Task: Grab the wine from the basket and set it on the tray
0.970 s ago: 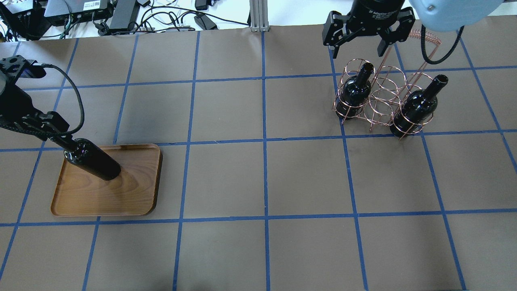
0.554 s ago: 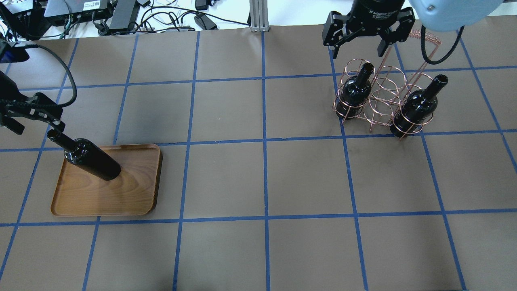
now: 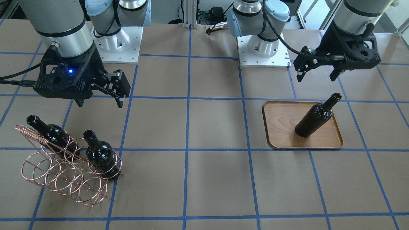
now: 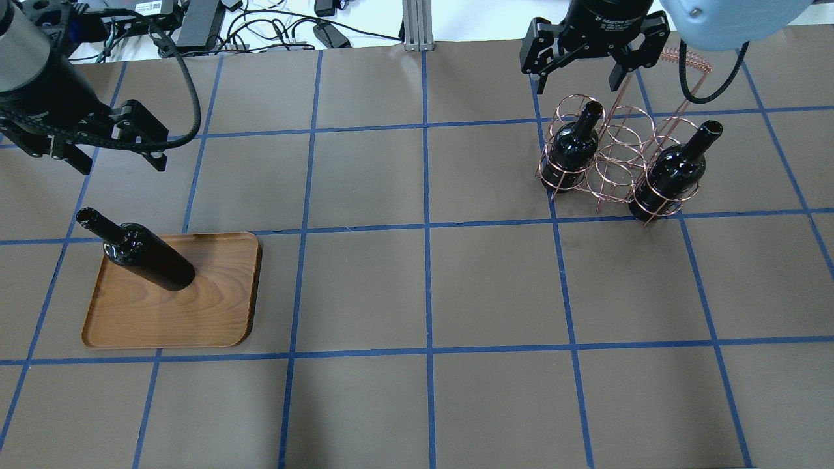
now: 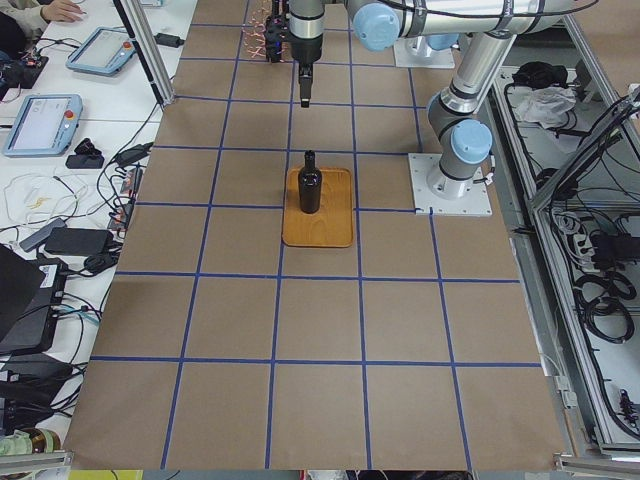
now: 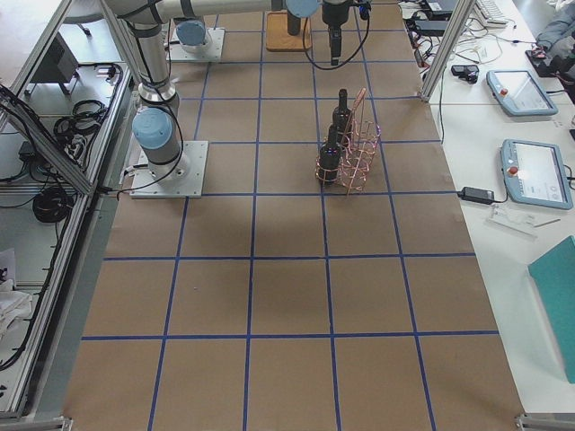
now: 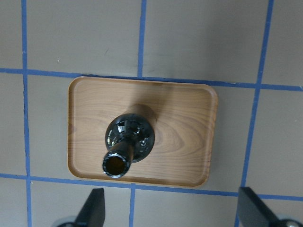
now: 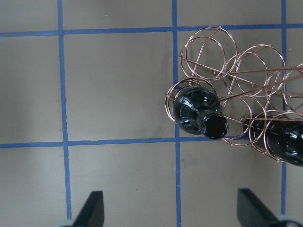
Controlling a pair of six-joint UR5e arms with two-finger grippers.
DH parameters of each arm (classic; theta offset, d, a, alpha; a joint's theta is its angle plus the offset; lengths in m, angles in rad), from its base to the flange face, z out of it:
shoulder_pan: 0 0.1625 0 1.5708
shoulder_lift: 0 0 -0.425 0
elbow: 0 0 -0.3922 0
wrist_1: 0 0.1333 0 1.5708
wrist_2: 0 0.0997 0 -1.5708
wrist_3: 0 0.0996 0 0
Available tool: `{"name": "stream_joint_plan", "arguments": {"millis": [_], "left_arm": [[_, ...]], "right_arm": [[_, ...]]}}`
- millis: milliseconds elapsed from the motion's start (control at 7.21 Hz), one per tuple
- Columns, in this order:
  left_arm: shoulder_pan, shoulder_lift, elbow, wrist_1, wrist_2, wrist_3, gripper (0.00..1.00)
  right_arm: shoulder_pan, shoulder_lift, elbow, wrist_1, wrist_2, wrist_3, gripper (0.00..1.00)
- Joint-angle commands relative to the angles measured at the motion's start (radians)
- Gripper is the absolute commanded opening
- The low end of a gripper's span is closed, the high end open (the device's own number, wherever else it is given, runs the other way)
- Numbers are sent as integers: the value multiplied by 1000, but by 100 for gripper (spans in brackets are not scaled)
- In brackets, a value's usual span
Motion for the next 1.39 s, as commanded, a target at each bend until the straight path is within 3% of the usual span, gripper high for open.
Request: {"name": "stream_joint_plan", "arguments": {"millis": [0,1248], "left_arm": [[-121,-3,0,1,-2,-59,100],[-149,23,-12,-19,-13,-54,100]], "right_arm": [[0,0,0,0,0,0,100],[0,-2,0,0,-3,0,100]]}}
